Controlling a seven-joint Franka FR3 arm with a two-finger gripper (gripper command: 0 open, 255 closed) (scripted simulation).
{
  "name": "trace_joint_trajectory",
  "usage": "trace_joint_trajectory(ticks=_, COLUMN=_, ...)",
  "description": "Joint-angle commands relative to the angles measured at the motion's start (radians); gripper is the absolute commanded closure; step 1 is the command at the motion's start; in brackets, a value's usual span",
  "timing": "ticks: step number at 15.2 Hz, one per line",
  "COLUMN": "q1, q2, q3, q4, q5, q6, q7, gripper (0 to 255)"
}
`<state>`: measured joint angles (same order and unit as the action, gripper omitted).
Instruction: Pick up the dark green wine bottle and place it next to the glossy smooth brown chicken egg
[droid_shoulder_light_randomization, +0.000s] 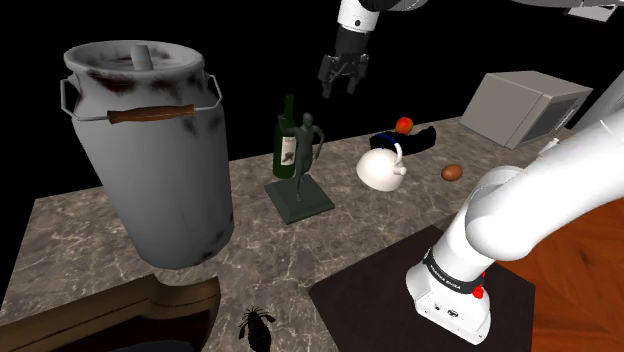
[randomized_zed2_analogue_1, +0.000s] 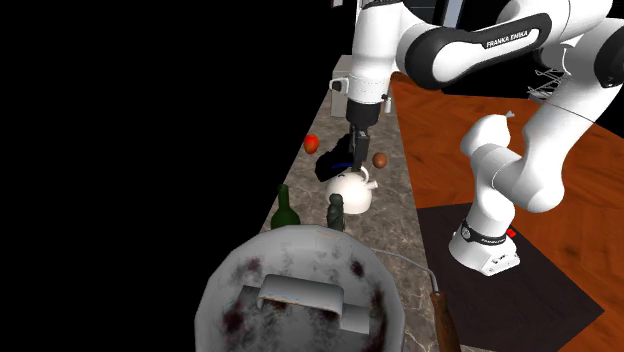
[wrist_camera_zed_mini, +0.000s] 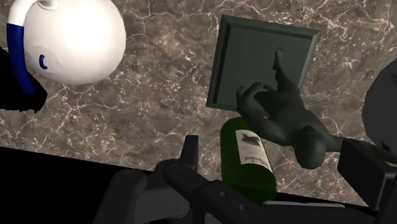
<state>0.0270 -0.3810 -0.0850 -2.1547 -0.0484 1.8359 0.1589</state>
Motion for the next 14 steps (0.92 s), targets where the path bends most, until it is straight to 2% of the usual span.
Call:
trace_joint_trajectory(ticks=1, q1=0.003, q2=0.08, q3=-0.002, q4=0.049, q5=0.007, q6=0.036, q7=0.001, gripper=0)
trace_joint_trajectory(ticks=8, q1=0.005, q2=0.342, q3=-0.013, q4=0.247, q5=0.033, q6=0.116, q7=-0.009, gripper=0)
trace_joint_trajectory(ticks=13, q1=0.0, q2=0.536, q3=-0.016, q4=0.433, q5=0.057, q6=0.134, q7=-0.018, gripper=0)
trace_joint_trajectory(ticks=14, q1=-0.001, q2=0.546, q3=-0.016, q4=0.444, q5=0.059, q6=0.134, q7=-0.018, gripper=0)
